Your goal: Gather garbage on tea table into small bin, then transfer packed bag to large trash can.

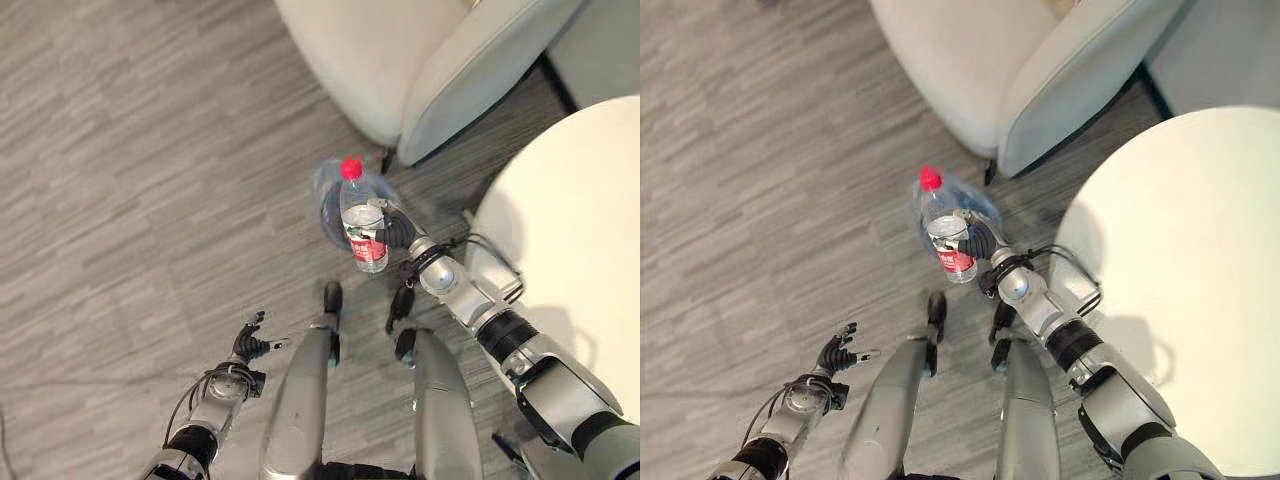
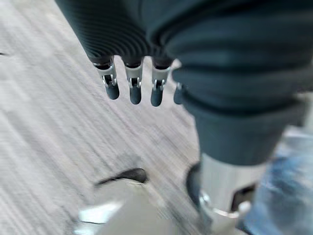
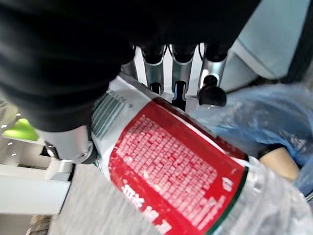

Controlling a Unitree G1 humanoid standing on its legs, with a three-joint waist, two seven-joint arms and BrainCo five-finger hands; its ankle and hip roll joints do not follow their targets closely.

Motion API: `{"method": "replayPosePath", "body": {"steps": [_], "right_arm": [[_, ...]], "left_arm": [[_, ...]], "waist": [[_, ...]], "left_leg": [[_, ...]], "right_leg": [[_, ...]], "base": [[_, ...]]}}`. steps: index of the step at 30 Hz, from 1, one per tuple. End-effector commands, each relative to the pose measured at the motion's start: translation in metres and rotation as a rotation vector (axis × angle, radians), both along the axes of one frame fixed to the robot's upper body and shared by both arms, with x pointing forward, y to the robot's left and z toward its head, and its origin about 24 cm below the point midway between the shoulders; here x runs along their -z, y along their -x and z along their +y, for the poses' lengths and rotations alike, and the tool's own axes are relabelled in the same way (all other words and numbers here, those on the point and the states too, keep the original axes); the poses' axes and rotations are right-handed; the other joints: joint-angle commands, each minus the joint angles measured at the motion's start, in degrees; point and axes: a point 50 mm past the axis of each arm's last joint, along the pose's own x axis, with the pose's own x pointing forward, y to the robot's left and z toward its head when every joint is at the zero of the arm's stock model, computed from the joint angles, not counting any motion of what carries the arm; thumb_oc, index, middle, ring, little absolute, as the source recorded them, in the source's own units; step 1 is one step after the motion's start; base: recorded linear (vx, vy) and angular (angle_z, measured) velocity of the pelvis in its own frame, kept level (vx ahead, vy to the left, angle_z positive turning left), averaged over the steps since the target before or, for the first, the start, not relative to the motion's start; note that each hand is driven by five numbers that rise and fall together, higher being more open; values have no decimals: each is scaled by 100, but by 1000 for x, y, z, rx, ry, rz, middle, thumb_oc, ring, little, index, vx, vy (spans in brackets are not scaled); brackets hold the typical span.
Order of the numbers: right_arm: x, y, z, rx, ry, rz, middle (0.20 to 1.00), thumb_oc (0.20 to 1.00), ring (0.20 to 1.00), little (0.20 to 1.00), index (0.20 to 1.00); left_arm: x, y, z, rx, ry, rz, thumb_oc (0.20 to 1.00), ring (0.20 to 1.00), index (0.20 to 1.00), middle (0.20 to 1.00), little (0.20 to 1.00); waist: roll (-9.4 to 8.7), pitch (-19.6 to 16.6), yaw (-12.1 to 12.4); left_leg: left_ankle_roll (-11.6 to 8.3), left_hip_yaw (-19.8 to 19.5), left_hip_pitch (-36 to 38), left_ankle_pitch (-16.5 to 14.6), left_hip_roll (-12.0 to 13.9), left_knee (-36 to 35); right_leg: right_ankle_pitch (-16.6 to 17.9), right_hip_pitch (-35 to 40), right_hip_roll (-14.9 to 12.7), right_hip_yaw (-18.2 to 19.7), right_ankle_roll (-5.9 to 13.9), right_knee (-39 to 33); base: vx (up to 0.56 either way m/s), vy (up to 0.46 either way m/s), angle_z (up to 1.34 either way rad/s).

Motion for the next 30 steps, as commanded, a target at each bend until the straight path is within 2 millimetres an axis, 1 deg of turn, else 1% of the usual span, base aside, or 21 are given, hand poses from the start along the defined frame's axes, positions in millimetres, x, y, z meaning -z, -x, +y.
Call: {"method": "replayPosePath", "body": {"steps": [1,2,4,6,7,8,9,11,15,18,19,20,22,23,26,28,30], "right_arm": [[0,8,8,7,-132,-43,200,200,200,200,200],[-14,-3,0,54,-148,-64,200,200,200,200,200],[-33,-14,-8,100,-131,-93,200,200,200,200,200],[-46,-22,-15,144,-137,-107,200,200,200,200,200],[-61,-29,-23,183,-146,-125,200,200,200,200,200],[-61,-29,-23,183,-146,-125,200,200,200,200,200],[-71,-33,-26,204,-152,-134,200,200,200,200,200],[-81,-36,-31,231,-145,-151,200,200,200,200,200],[-85,-41,-45,303,-103,-149,200,200,200,200,200],[-77,-43,-54,350,-84,-117,200,200,200,200,200],[-74,-43,-55,359,-84,-106,548,548,548,548,548],[-56,-43,-57,388,-31,-62,1000,1000,1000,1000,1000],[-45,-42,-55,387,-5,-44,1000,1000,1000,1000,1000],[-38,-39,-50,367,28,-47,1000,1000,1000,1000,1000],[-35,-35,-42,328,103,-91,1000,1000,1000,1000,1000],[-36,-31,-32,275,229,-153,1000,1000,1000,1000,1000],[-37,-27,-25,236,394,-228,1000,1000,1000,1000,1000]], "left_arm": [[3,12,3,-34,19,-19,1000,1000,1000,1000,1000],[-7,3,0,-10,19,-63,1000,1000,1000,1000,1000],[-17,-5,0,2,22,-106,1000,1000,1000,1000,1000],[-24,-10,0,7,24,-134,1000,1000,1000,1000,1000],[-28,-14,-1,18,20,-150,1000,1000,1000,1000,1000],[-28,-14,-1,18,20,-150,1000,1000,1000,1000,1000],[-30,-17,-4,38,16,-157,1000,1000,1000,1000,1000],[-33,-20,-7,56,9,-165,1000,1000,1000,1000,1000],[-33,-22,-10,72,3,-168,1000,1000,1000,1000,1000],[-32,-24,-13,76,0,-165,1000,1000,1000,1000,1000],[-32,-25,-14,79,0,-165,1000,1000,1000,1000,1000],[-33,-26,-16,89,-14,-170,1000,1000,1000,1000,1000],[-34,-27,-16,87,-18,-174,1000,1000,1000,1000,1000],[-35,-27,-15,75,-16,-180,1000,1000,1000,1000,1000],[-37,-27,-13,55,-14,-191,1000,1000,1000,1000,1000],[-38,-28,-12,42,-15,-198,1000,1000,1000,1000,1000],[-38,-28,-12,39,-13,-205,1000,1000,1000,1000,1000]], "waist": [[-56,-715,-38],[-29,-668,-6],[-9,-675,58],[17,-703,106],[36,-742,150],[34,-745,150],[58,-785,199],[87,-799,240],[100,-893,294],[87,-912,293],[89,-912,294],[77,-912,277],[67,-906,245],[62,-894,203],[40,-865,130],[-2,-833,58],[-28,-817,2]], "left_leg": [[20,99,40,-341,-98,-82],[71,94,-434,-400,-139,226],[115,68,-992,-458,-201,533],[147,66,-1316,-488,-242,682],[176,60,-1586,-509,-293,791],[177,61,-1592,-510,-293,794],[204,61,-1744,-516,-338,823],[221,57,-1885,-520,-388,851],[243,24,-2021,-518,-483,806],[241,15,-2013,-498,-498,723],[244,15,-2007,-492,-501,703],[241,-10,-1968,-480,-518,630],[239,-16,-1937,-481,-515,589],[242,-4,-1911,-485,-505,569],[244,18,-1867,-513,-475,575],[241,45,-1842,-545,-427,615],[232,52,-1800,-568,-387,592]], "right_leg": [[-957,484,-15,147,403,-45],[-1067,2,-95,194,356,335],[-1174,-533,-190,279,310,658],[-1243,-864,-266,333,279,840],[-1293,-1140,-339,406,258,987],[-1294,-1147,-340,408,258,991],[-1329,-1308,-384,451,247,1062],[-1368,-1445,-428,470,240,1134],[-1383,-1566,-479,480,247,1144],[-1351,-1550,-479,459,270,1069],[-1337,-1539,-481,447,278,1047],[-1306,-1497,-438,431,294,983],[-1285,-1462,-401,428,305,936],[-1258,-1445,-373,425,323,914],[-1214,-1421,-330,452,347,888],[-1159,-1409,-283,494,374,864],[-1143,-1395,-260,508,398,827]], "base": [[-105,37,35],[-83,39,22],[-13,35,19],[36,41,13],[48,41,11],[73,65,6],[55,49,-1],[66,44,6],[59,26,13],[27,14,10],[30,4,2],[0,0,0],[0,0,0],[-1,-4,-3],[0,4,-4],[0,-3,-12],[9,-24,-12]]}}
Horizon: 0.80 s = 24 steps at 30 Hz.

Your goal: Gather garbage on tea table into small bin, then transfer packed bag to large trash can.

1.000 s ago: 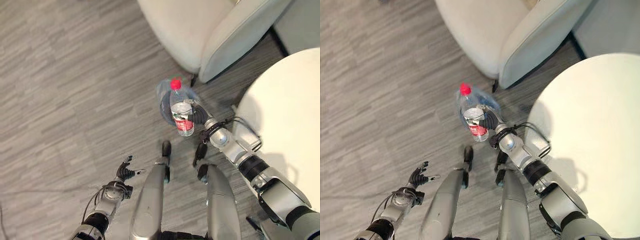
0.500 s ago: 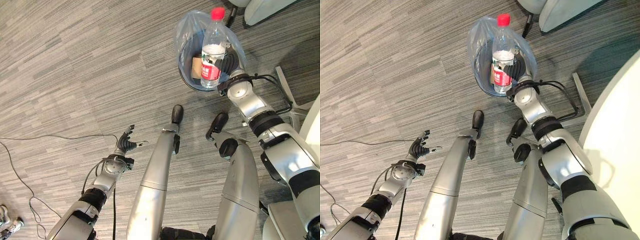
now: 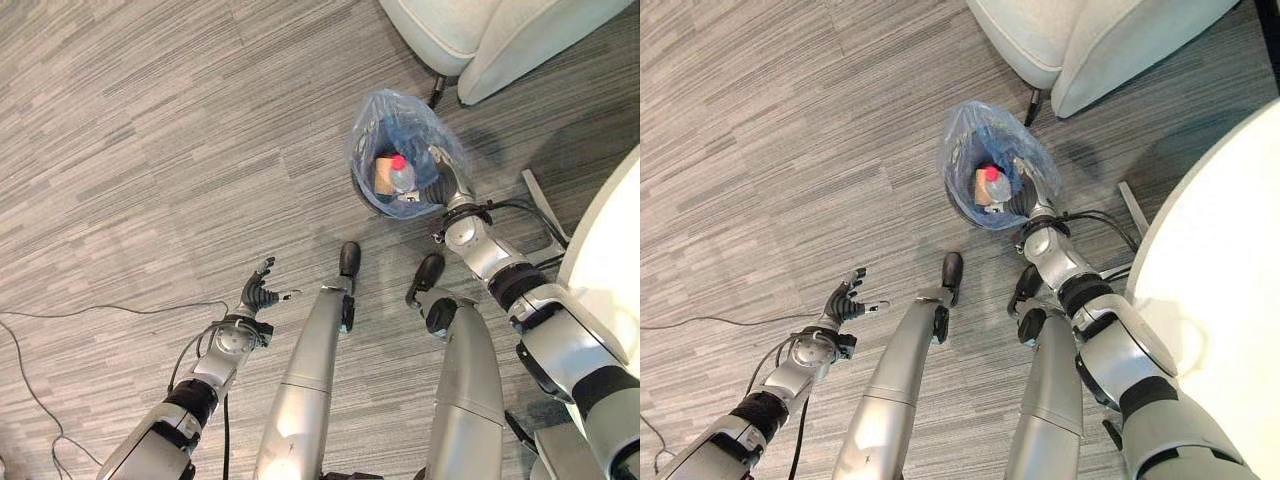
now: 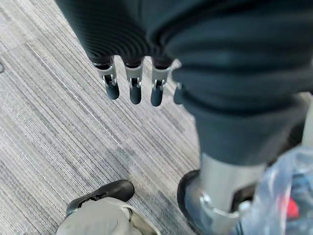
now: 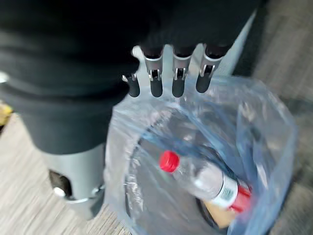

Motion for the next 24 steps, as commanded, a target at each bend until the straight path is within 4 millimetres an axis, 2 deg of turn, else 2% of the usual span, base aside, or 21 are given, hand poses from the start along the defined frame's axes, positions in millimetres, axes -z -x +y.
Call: {"method": "replayPosePath", "body": {"steps": [1,5,7,13,14,15,18,24], "right_arm": [[-13,0,13,-41,342,-124,1000,1000,1000,1000,1000],[-2,-5,19,-24,507,-80,1000,1000,1000,1000,1000],[9,-8,20,-1,536,-30,1000,1000,1000,1000,1000],[12,-17,-10,165,555,91,1000,1000,1000,1000,1000],[15,-17,-16,182,554,122,470,470,470,470,470],[16,-16,-17,184,539,128,200,200,200,200,200],[22,-13,-20,169,470,141,200,200,200,200,200],[20,-11,-16,135,356,107,200,200,200,200,200]], "left_arm": [[8,13,10,-46,-24,2,1000,1000,1000,1000,1000],[6,11,12,-43,-33,-6,1000,1000,1000,1000,1000],[4,10,14,-44,-32,-11,1000,1000,1000,1000,1000],[-6,3,10,-9,-17,-47,1000,1000,1000,1000,1000],[-6,3,8,2,-15,-44,1000,1000,1000,1000,1000],[-6,2,7,5,-13,-45,1000,1000,1000,1000,1000],[-4,3,4,7,-7,-35,1000,1000,1000,1000,1000],[-3,3,5,-13,-2,-32,1000,1000,1000,1000,1000]], "waist": [[-32,-18,77],[-15,10,131],[-4,25,171],[161,117,323],[177,130,345],[176,124,356],[155,110,347],[97,96,265]], "left_leg": [[7,76,232,-378,-74,-371],[-2,49,100,-358,-90,-362],[-9,33,-47,-331,-118,-323],[-5,35,-506,-285,-267,-69],[1,43,-616,-309,-289,78],[4,48,-673,-322,-295,142],[21,70,-714,-343,-269,230],[22,85,-462,-330,-186,27]], "right_leg": [[-890,549,169,354,340,-131],[-901,435,143,344,363,-111],[-920,291,107,361,354,-38],[-1004,-180,-36,453,291,344],[-1028,-284,-42,477,252,479],[-1036,-329,-40,486,241,525],[-1042,-372,-12,495,216,607],[-952,-172,117,498,238,405]], "base": [[15,-34,-8],[12,-32,-1],[37,-47,5],[20,-18,13],[17,-22,14],[19,-18,7],[5,-3,2],[-36,-14,-10]]}}
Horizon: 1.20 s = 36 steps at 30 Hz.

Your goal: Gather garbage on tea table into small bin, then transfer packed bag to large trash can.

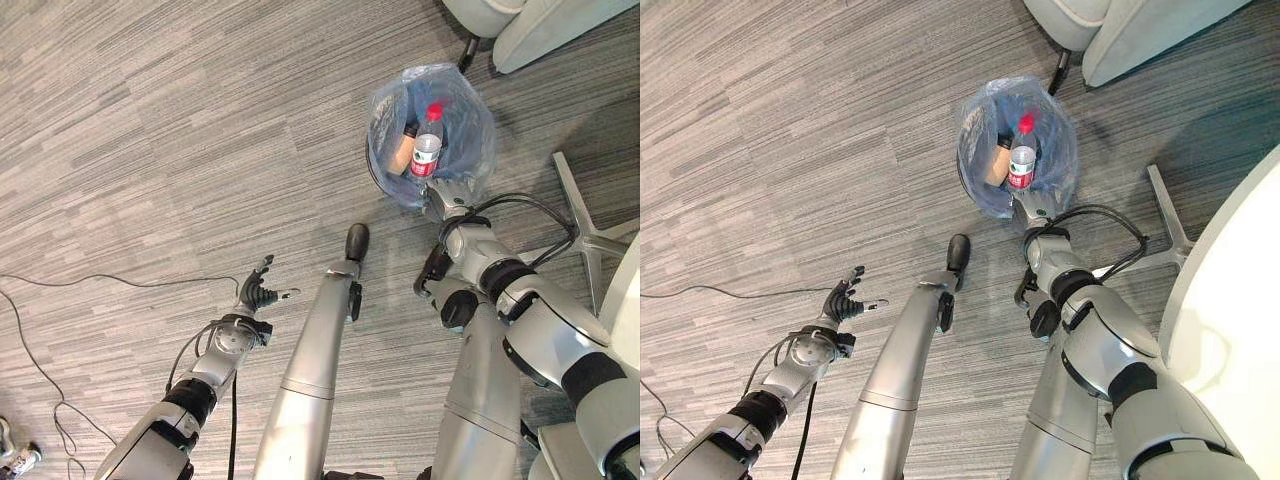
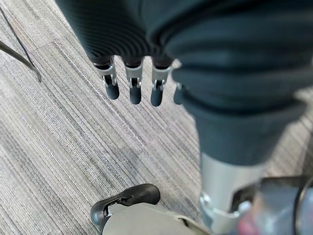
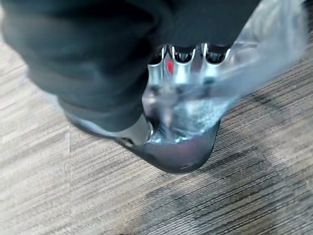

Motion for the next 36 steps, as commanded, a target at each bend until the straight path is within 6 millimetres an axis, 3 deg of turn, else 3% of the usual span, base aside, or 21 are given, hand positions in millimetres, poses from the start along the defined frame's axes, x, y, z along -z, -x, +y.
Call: {"method": "replayPosePath", "body": {"steps": [1,7,11,15,17,25,28,30,33,36], "right_arm": [[-13,-1,3,-31,-67,-59,200,200,200,200,200],[-18,7,23,-118,-365,-113,200,200,200,200,200],[-17,33,53,-306,-775,-111,200,200,200,200,200],[-7,55,66,-419,-950,-52,200,200,200,200,200],[1,76,75,-508,-1078,3,200,200,200,200,200],[9,109,84,-654,-1190,95,200,200,200,200,200],[11,123,77,-693,-1180,118,200,200,200,200,200],[10,126,75,-699,-1184,119,200,200,200,200,200],[6,131,76,-727,-1212,113,200,200,200,200,200],[4,130,66,-704,-1197,71,200,200,200,200,200]], "left_arm": [[-1,4,5,-25,21,-19,1000,1000,1000,1000,1000],[1,5,14,-68,14,-4,1000,1000,1000,1000,1000],[11,17,25,-108,6,42,1000,1000,1000,1000,1000],[21,29,31,-128,10,81,1000,1000,1000,1000,1000],[29,43,35,-146,32,110,1000,1000,1000,1000,1000],[51,77,37,-167,64,198,1000,1000,1000,1000,1000],[55,96,42,-157,48,229,1000,1000,1000,1000,1000],[56,100,43,-155,45,238,1000,1000,1000,1000,1000],[56,106,46,-161,42,241,1000,1000,1000,1000,1000],[50,100,50,-164,33,219,1000,1000,1000,1000,1000]], "waist": [[98,86,-24],[-18,15,-127],[-183,-91,-281],[-299,-145,-375],[-395,-274,-452],[-562,-808,-562],[-654,-1235,-594],[-669,-1288,-591],[-695,-1385,-563],[-633,-1279,-608]], "left_leg": [[26,126,601,-190,-126,-657],[-25,88,1491,-27,33,-1442],[-73,60,2672,97,106,-2233],[-88,74,3632,184,150,-2785],[-58,126,4496,401,185,-3307],[-80,266,6031,438,273,-4106],[-64,388,6735,437,277,-4559],[-65,425,6904,435,280,-4674],[-48,504,7251,473,306,-4900],[-38,364,7070,597,428,-4768]], "right_leg": [[-806,846,233,427,336,-263],[-517,1689,428,257,498,-1003],[-203,2807,536,92,674,-1799],[36,3726,598,40,775,-2451],[382,4623,650,-72,810,-3112],[597,6145,762,-41,980,-4061],[728,6805,892,29,1079,-4638],[746,6936,910,45,1098,-4737],[775,7124,971,195,1156,-4745],[545,6945,1184,690,1187,-3902]], "base": [[-36,-15,-12],[-58,-23,-9],[-27,-18,-12],[45,24,-11],[22,60,-13],[88,47,-10],[165,82,-29],[78,52,-8],[20,8,-31],[-168,-76,-10]]}}
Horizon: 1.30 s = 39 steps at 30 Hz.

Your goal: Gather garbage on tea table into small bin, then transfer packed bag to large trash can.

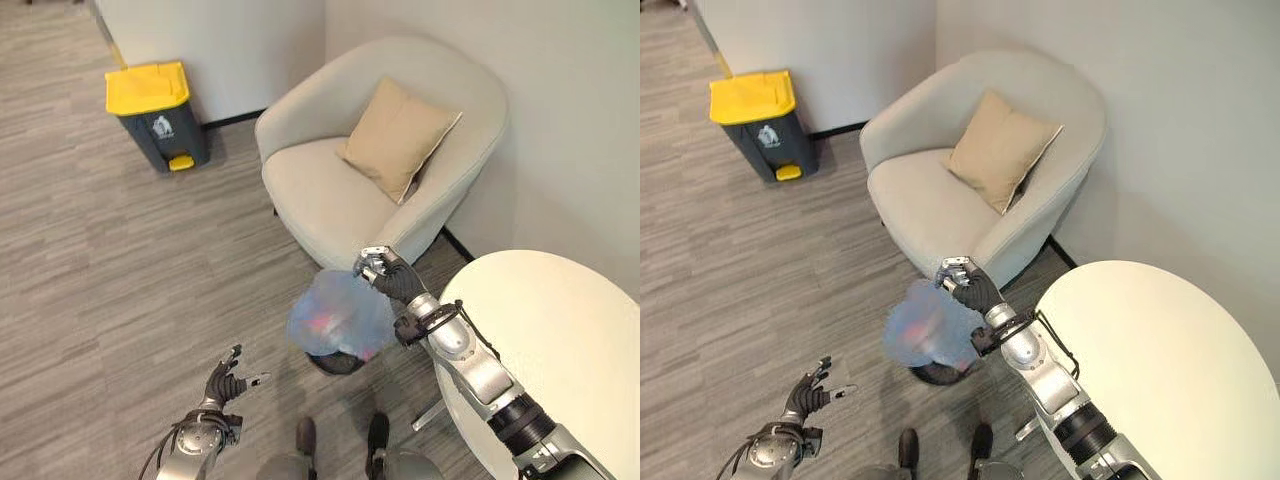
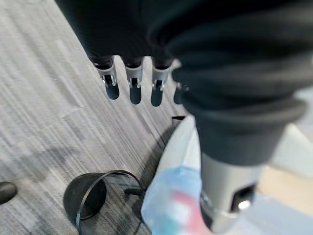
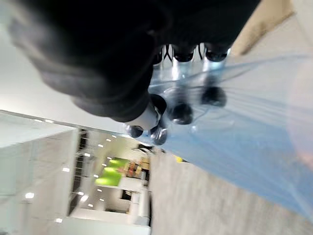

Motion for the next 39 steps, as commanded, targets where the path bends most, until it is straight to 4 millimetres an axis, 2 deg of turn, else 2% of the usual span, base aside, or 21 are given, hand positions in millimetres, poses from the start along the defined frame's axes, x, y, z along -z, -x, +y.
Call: {"method": "replayPosePath", "body": {"steps": [1,3,4,5,8,9,11,12,13,14,15,16,19,20,21,23,24,27,34,39], "right_arm": [[-44,-5,0,-8,-93,-197,200,200,200,200,200],[-40,-6,-5,18,-82,-188,200,200,200,200,200],[-40,-6,-11,45,-80,-184,200,200,200,200,200],[-40,-6,-11,45,-81,-184,200,200,200,200,200],[-41,-9,-21,76,-93,-176,200,200,200,200,200],[-42,-9,-23,76,-87,-181,200,200,200,200,200],[-43,-10,-25,81,-81,-183,200,200,200,200,200],[-44,-11,-26,83,-76,-188,200,200,200,200,200],[-46,-13,-27,82,-66,-192,200,200,200,200,200],[-47,-13,-26,72,-66,-187,200,200,200,200,200],[-47,-13,-26,72,-67,-187,200,200,200,200,200],[-49,-13,-22,37,-57,-187,200,200,200,200,200],[-50,-13,-20,-8,-35,-181,200,200,200,200,200],[-50,-13,-20,-8,-35,-182,200,200,200,200,200],[-48,-13,-20,-17,-29,-170,200,200,200,200,200],[-48,-12,-24,-24,-23,-164,200,200,200,200,200],[-48,-12,-24,-24,-23,-164,200,200,200,200,200],[-49,-9,-21,-63,-31,-161,200,200,200,200,200],[-55,-5,2,-178,-61,-174,200,200,200,200,200],[-63,-5,29,-270,-95,-187,200,200,200,200,200]], "left_arm": [[-22,-22,12,24,-68,-106,1000,1000,1000,1000,1000],[-23,-23,13,20,-70,-113,1000,1000,1000,1000,1000],[-27,-25,9,38,-61,-130,1000,1000,1000,1000,1000],[-27,-25,9,38,-61,-130,1000,1000,1000,1000,1000],[-29,-27,6,52,-36,-142,1000,1000,1000,1000,1000],[-32,-29,5,56,-30,-155,1000,1000,1000,1000,1000],[-35,-31,4,63,-27,-167,1000,1000,1000,1000,1000],[-38,-34,2,67,-25,-183,1000,1000,1000,1000,1000],[-46,-43,-3,83,-10,-228,1000,1000,1000,1000,1000],[-50,-46,-5,95,-5,-248,1000,1000,1000,1000,1000],[-50,-46,-4,95,-5,-248,1000,1000,1000,1000,1000],[-57,-50,-9,117,14,-286,1000,1000,1000,1000,1000],[-66,-56,-16,148,45,-329,1000,1000,1000,1000,1000],[-66,-56,-16,149,45,-330,1000,1000,1000,1000,1000],[-69,-59,-21,167,55,-345,1000,1000,1000,1000,1000],[-82,-66,-35,252,68,-395,1000,1000,1000,1000,1000],[-82,-66,-35,252,68,-395,1000,1000,1000,1000,1000],[-108,-73,-54,392,65,-500,1000,1000,1000,1000,1000],[-140,-86,-87,572,79,-630,1000,1000,1000,1000,1000],[-148,-97,-108,631,80,-655,1000,1000,1000,1000,1000]], "waist": [[62,221,41],[44,205,56],[-11,179,140],[-11,180,137],[-21,181,286],[12,240,315],[50,278,300],[70,342,280],[47,367,176],[15,342,142],[18,344,134],[-58,338,96],[-72,227,-3],[-75,221,-11],[-43,160,-65],[41,-35,-127],[45,-29,-130],[18,-184,-179],[-95,-445,-269],[-92,-572,-334]], "left_leg": [[-145,-231,-196,-272,168,58],[-166,-283,-291,-203,156,62],[-245,-457,-516,-53,118,117],[-245,-460,-515,-53,117,118],[-587,-594,-1073,334,188,212],[-668,-615,-1180,412,219,253],[-702,-636,-1287,449,224,319],[-720,-598,-1400,442,213,429],[-614,-308,-1387,183,245,695],[-575,-219,-1333,74,265,800],[-575,-226,-1343,53,267,830],[-549,-169,-1129,-347,279,1103],[-571,-192,-616,-641,399,1066],[-569,-197,-626,-612,392,1045],[-611,-119,-417,-573,502,891],[-673,-15,-107,-357,514,81],[-673,-20,-83,-338,512,45],[-668,25,274,-303,473,-344],[-603,195,595,-437,426,-425],[-570,278,737,-487,418,-425]], "right_leg": [[-897,75,211,500,348,1168],[-957,128,257,607,336,1190],[-1211,362,368,749,163,756],[-1210,365,368,746,163,753],[-1279,686,599,555,-47,-230],[-1271,675,629,487,-83,-267],[-1246,651,644,413,-105,-292],[-1216,586,635,357,-122,-276],[-1130,453,512,158,-125,-280],[-1071,402,453,77,-120,-315],[-1075,409,455,71,-119,-317],[-995,391,337,-14,-124,-355],[-933,400,270,-210,-128,-464],[-915,389,265,-216,-128,-474],[-925,416,262,-323,-127,-469],[-884,499,279,-573,-93,-565],[-884,511,280,-580,-92,-569],[-761,640,290,-504,-30,-706],[-634,902,295,-270,75,-895],[-564,1042,279,-189,112,-1018]], "base": [[-209,-101,41],[-173,-145,59],[-171,-181,41],[-121,-205,37],[-188,-272,53],[-246,-235,66],[-145,-81,57],[-244,-58,33],[-287,-70,48],[-197,-41,80],[-109,-39,87],[-77,-42,79],[-36,-21,39],[0,20,57],[27,36,67],[39,74,68],[8,96,52],[26,102,16],[36,39,-21],[33,33,-18]]}}
